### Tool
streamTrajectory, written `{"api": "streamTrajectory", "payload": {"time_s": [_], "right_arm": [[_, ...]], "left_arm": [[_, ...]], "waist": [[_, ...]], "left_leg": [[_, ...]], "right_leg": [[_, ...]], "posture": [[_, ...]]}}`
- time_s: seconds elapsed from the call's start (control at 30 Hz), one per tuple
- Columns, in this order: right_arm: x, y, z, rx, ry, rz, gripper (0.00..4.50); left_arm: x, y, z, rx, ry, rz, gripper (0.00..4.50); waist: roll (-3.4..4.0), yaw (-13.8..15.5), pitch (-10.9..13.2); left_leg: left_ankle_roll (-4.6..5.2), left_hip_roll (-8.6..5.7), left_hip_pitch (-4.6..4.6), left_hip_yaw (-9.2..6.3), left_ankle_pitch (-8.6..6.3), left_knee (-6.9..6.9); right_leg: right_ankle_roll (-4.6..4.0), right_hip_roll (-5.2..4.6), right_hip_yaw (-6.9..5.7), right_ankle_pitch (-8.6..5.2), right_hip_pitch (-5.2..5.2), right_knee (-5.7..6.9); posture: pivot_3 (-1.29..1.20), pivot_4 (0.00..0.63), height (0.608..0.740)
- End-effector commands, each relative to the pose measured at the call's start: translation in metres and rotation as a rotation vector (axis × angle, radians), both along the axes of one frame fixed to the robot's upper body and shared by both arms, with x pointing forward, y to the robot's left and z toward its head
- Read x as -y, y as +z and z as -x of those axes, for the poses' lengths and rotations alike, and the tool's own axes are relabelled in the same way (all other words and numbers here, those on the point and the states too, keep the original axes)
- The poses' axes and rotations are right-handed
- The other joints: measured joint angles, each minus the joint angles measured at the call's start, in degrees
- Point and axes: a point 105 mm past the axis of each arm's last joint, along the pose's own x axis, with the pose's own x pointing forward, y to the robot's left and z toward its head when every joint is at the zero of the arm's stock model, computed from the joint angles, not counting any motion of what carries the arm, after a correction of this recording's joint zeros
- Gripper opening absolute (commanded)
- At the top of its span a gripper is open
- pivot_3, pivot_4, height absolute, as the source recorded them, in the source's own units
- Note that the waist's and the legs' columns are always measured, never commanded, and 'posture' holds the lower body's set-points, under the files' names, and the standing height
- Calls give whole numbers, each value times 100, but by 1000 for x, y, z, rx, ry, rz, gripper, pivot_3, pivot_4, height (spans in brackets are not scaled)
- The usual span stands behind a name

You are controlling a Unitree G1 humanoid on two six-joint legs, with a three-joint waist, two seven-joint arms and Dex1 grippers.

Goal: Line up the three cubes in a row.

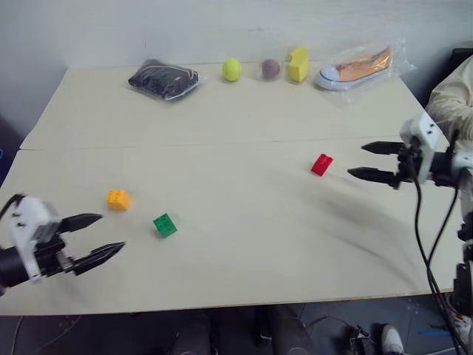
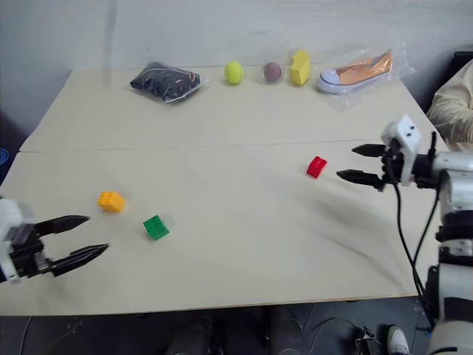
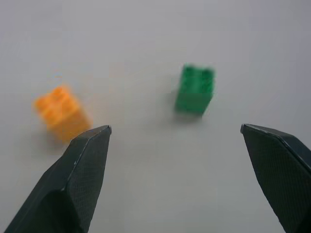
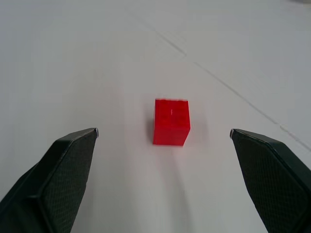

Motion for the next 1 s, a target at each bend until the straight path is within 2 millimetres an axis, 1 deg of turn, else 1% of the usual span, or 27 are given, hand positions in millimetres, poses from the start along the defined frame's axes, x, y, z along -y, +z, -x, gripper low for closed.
{"api": "streamTrajectory", "payload": {"time_s": [0.03,0.1,0.23,0.3,0.4,0.5,0.57,0.63,0.77,0.83,0.9,0.97,1.0], "right_arm": [[-15,1,-21,-11,-46,-40,4500],[-23,-4,-27,-32,-37,-30,4500],[-32,-17,-34,-69,-40,-4,4500],[-33,-26,-39,-83,-72,22,4500],[-36,-35,-46,-95,-114,35,4500],[-41,-37,-48,-86,-111,33,4500],[-42,-38,-49,-93,-114,28,4088],[-42,-41,-48,-97,-108,48,3528],[-43,-41,-47,-89,-87,45,2178],[-48,-37,-41,-71,-5,43,1468],[-61,-30,-27,-35,172,30,1483],[-72,-25,-12,-36,318,31,1483],[-78,-26,1,-38,413,61,1483]], "left_arm": [[49,21,2,-7,-266,27,4492],[62,28,3,-11,-351,8,4492],[80,42,2,13,-442,-13,4492],[88,51,0,42,-472,-9,4492],[97,61,-2,77,-502,2,4492],[103,64,-3,99,-517,-6,4492],[104,64,-4,101,-518,-4,4500],[105,64,-4,105,-520,-7,4500],[106,63,-4,106,-527,-9,4500],[108,64,-3,106,-543,-10,4500],[110,64,-3,105,-562,-10,4500],[112,63,-3,103,-578,-10,4500],[114,61,-2,98,-593,-13,4500]], "waist": [[0,-2,0],[3,-9,2],[8,16,5],[8,10,6],[8,1,6],[8,0,6],[9,-13,6],[9,-11,6],[9,-11,6],[9,-10,6],[9,-5,6],[9,3,6],[9,14,6]], "left_leg": [[0,0,1,0,0,2],[-1,0,-5,0,2,8],[2,0,-12,-1,4,5],[5,0,-17,-1,5,15],[9,-5,-13,1,7,27],[4,-5,-10,1,10,22],[3,-3,-11,0,11,20],[2,-2,-11,-1,11,20],[2,-2,-12,-1,11,21],[3,-2,-12,-1,11,21],[3,-2,-12,-1,11,22],[3,-2,-12,-1,11,21],[2,-3,-11,-1,11,21]], "right_leg": [[0,1,1,0,1,3],[0,6,1,0,-1,3],[0,12,-3,0,-1,19],[1,12,-4,0,-1,19],[6,9,4,3,1,18],[6,12,4,3,1,29],[6,16,4,3,1,31],[6,16,3,3,1,32],[6,16,4,3,1,32],[6,16,3,3,1,32],[6,17,4,3,1,31],[7,19,4,3,1,32],[7,19,4,3,2,32]], "posture": [[0,150,740],[0,150,740],[0,150,740],[0,150,740],[0,150,740],[0,150,740],[0,150,740],[0,150,740],[0,150,740],[0,150,740],[0,150,740],[0,150,740],[0,150,740]]}}
